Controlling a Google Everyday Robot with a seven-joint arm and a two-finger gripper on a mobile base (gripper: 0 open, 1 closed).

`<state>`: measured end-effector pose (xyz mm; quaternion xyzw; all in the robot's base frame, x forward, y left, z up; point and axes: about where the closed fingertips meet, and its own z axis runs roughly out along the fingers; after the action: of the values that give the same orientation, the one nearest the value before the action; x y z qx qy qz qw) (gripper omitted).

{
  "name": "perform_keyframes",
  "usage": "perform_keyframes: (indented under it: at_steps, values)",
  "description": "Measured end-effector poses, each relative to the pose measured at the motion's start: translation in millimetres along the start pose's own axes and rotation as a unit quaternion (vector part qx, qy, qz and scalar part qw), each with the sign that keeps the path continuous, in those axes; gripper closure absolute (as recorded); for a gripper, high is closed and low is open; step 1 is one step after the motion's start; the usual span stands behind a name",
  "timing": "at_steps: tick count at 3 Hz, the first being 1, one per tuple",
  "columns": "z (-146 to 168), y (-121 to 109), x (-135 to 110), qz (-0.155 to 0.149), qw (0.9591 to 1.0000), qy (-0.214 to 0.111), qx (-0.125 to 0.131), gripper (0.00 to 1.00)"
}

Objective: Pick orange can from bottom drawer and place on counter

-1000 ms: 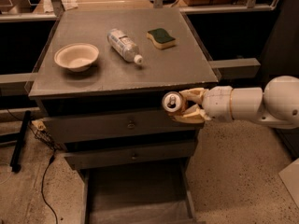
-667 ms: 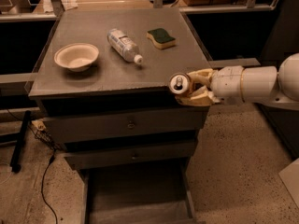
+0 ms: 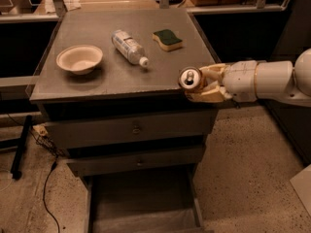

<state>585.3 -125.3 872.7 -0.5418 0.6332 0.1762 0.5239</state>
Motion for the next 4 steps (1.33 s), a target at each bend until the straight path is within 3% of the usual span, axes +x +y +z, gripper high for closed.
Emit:
perform_keyframes:
  at_steps: [1, 2, 4]
  values:
    - [-25.0, -60.2, -25.8, -0.007, 0.9996, -0.013, 0.026, 1.0]
    - [-27.3, -63.7, -28.7, -0.009, 0.9994, -0.015, 0.03, 1.0]
    - [2.1, -97.9, -30.3, 0.011, 0.9987, -0.049, -0.005, 1.0]
